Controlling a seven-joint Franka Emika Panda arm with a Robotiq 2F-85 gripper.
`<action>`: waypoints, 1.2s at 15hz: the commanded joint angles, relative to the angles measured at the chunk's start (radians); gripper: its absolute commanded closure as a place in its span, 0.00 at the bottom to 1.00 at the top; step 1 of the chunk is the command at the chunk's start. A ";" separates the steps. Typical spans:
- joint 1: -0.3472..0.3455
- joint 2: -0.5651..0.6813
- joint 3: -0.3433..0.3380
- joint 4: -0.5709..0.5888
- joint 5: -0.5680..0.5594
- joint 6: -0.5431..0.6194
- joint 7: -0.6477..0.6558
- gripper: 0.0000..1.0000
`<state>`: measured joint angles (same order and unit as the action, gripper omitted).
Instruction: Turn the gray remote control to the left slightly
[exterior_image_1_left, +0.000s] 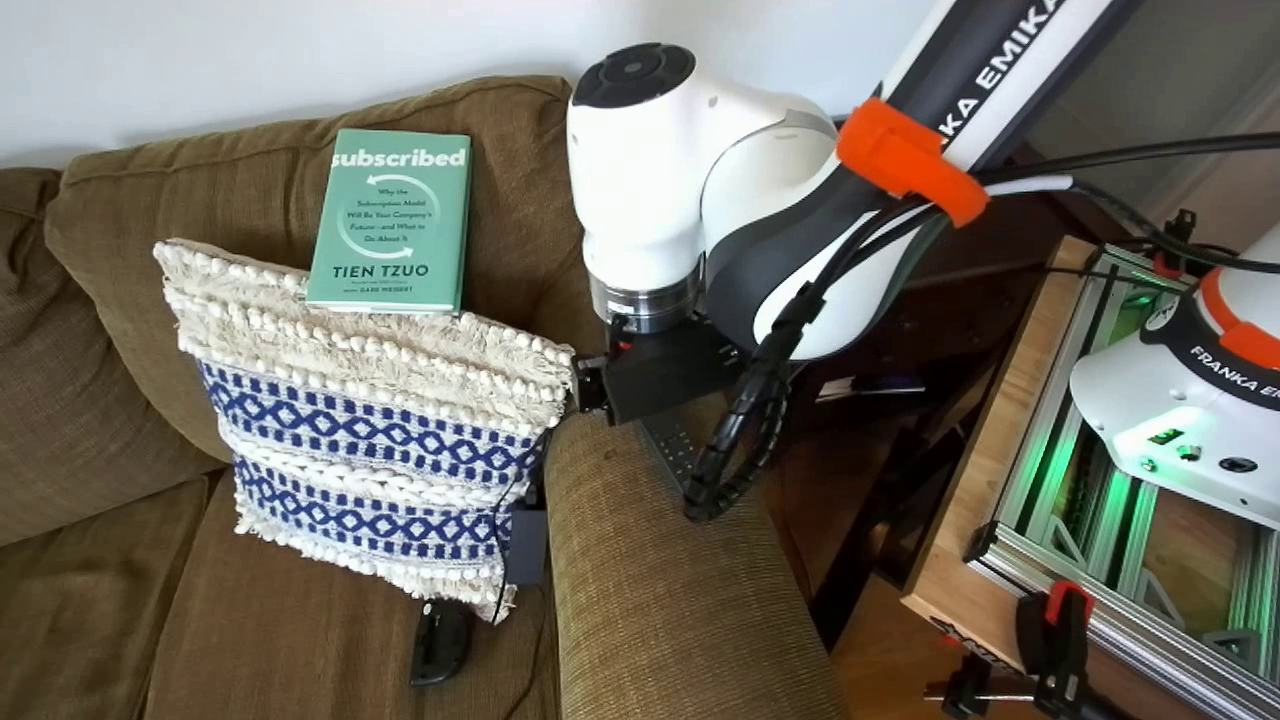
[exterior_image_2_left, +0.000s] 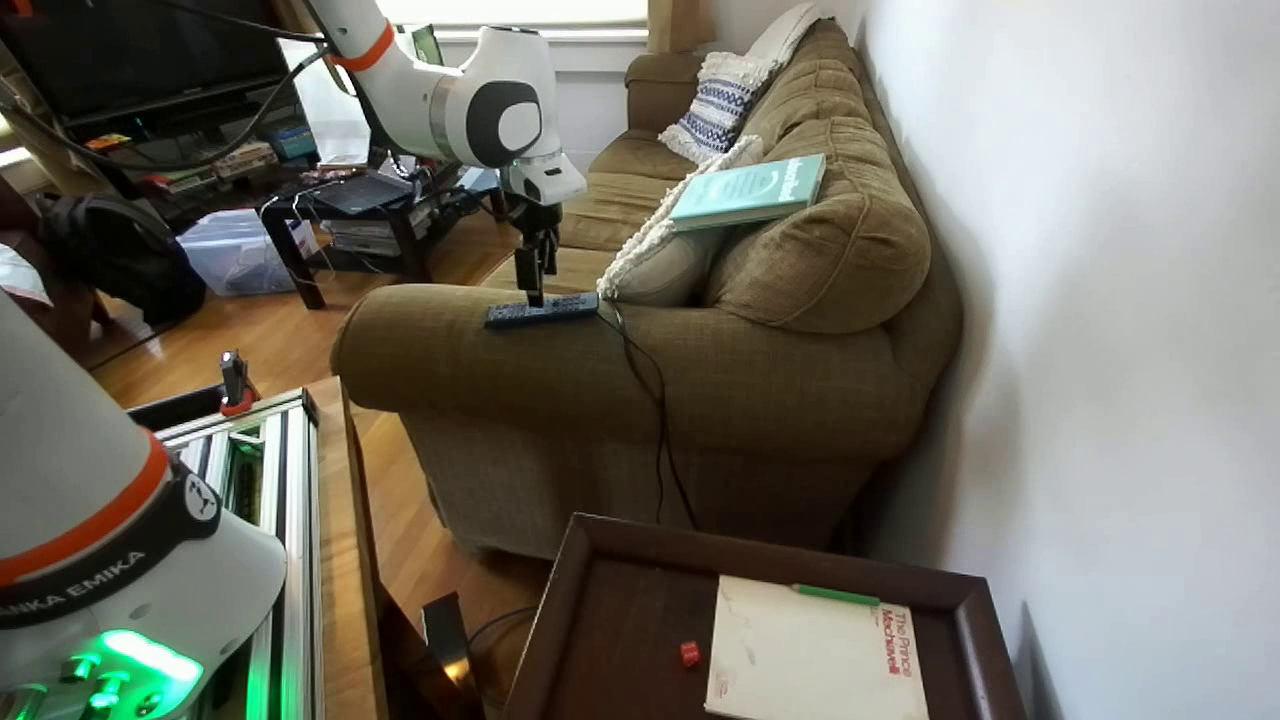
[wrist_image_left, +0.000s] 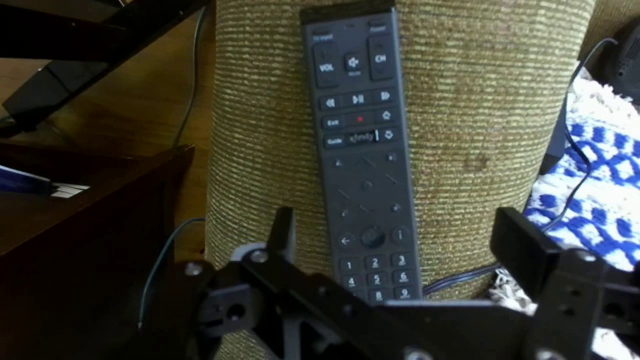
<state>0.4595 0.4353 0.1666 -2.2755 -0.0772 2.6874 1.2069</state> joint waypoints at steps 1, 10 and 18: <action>0.012 0.033 -0.035 0.004 0.027 0.079 0.030 0.00; 0.006 0.088 -0.049 -0.002 0.060 0.089 -0.011 0.00; -0.012 0.097 0.006 0.010 0.191 0.087 0.006 0.32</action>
<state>0.4587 0.5291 0.1432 -2.2749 0.0469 2.7780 1.2139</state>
